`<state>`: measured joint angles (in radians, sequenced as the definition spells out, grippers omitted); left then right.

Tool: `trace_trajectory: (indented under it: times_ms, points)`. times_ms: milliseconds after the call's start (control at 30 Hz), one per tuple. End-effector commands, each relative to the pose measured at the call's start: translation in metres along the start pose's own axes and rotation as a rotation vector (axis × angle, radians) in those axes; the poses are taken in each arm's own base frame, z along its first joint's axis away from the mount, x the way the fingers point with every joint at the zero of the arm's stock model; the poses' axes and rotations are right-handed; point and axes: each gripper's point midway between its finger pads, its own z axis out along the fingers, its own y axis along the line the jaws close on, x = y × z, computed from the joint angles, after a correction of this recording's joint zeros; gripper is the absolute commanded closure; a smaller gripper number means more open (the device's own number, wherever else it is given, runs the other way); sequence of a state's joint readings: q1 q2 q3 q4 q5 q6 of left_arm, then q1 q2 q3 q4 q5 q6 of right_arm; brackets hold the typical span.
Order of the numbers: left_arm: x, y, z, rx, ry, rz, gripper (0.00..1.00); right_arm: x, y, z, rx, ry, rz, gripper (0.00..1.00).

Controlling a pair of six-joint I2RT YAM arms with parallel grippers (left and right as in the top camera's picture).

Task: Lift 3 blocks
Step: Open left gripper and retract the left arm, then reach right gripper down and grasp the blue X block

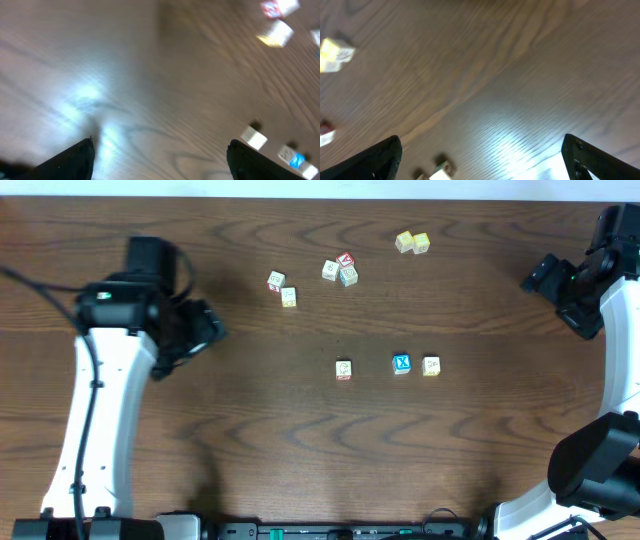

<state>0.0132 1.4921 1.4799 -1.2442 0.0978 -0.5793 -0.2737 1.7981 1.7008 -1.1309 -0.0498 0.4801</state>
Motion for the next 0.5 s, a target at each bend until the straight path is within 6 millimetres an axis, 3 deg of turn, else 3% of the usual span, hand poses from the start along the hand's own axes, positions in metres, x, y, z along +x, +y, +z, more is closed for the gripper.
trace_trajectory:
  times_ms: [0, 100, 200, 367, 467]
  points:
    - [-0.009, 0.019, -0.005, -0.023, -0.003, -0.068, 0.15, 0.019, 0.022, -0.002, -0.154, 0.12, 0.041, 0.01]
    - [-0.011, 0.031, -0.006, -0.039, 0.005, -0.107, 0.15, 0.036, 0.051, -0.012, -0.331, 0.215, 0.015, 0.01]
    - [-0.012, 0.034, -0.006, -0.041, 0.006, -0.116, 0.15, 0.06, 0.077, -0.019, -0.435, 0.262, -0.193, 0.01]
    - [-0.012, 0.034, -0.006, -0.041, 0.005, -0.116, 0.15, 0.109, 0.076, 0.002, -0.184, 0.298, -0.39, 0.01]
    - [-0.012, 0.034, -0.006, -0.041, 0.005, -0.116, 0.15, 0.138, 0.088, 0.023, -0.084, 0.276, -0.476, 0.01]
